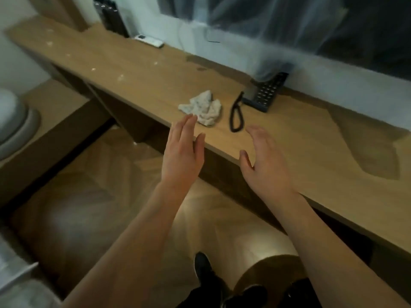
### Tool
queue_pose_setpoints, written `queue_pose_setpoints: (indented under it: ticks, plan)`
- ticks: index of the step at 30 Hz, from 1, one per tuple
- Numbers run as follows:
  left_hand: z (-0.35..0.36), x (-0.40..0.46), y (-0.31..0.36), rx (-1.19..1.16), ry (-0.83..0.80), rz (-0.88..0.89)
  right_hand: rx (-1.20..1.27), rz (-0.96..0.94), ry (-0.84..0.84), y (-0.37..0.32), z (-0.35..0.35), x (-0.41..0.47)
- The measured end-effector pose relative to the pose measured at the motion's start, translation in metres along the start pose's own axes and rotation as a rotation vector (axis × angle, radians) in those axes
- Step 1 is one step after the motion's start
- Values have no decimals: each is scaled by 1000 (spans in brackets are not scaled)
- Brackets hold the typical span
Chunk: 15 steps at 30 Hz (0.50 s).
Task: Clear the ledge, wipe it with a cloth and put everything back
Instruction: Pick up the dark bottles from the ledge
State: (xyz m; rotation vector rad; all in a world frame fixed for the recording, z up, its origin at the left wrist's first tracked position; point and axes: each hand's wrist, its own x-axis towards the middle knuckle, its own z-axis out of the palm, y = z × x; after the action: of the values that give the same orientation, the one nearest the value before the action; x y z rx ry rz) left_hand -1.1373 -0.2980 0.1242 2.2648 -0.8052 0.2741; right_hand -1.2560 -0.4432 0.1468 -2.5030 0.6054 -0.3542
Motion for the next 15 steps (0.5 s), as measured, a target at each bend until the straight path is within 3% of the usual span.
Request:
queue_pose_setpoints:
  ticks: [7,15]
  plan:
    - [-105,-18,-123,96,220,-227,60,-297,-135,-131,87,39]
    - [-173,-29,-208,212,386,-421,105,-501,-257,-224,164,80]
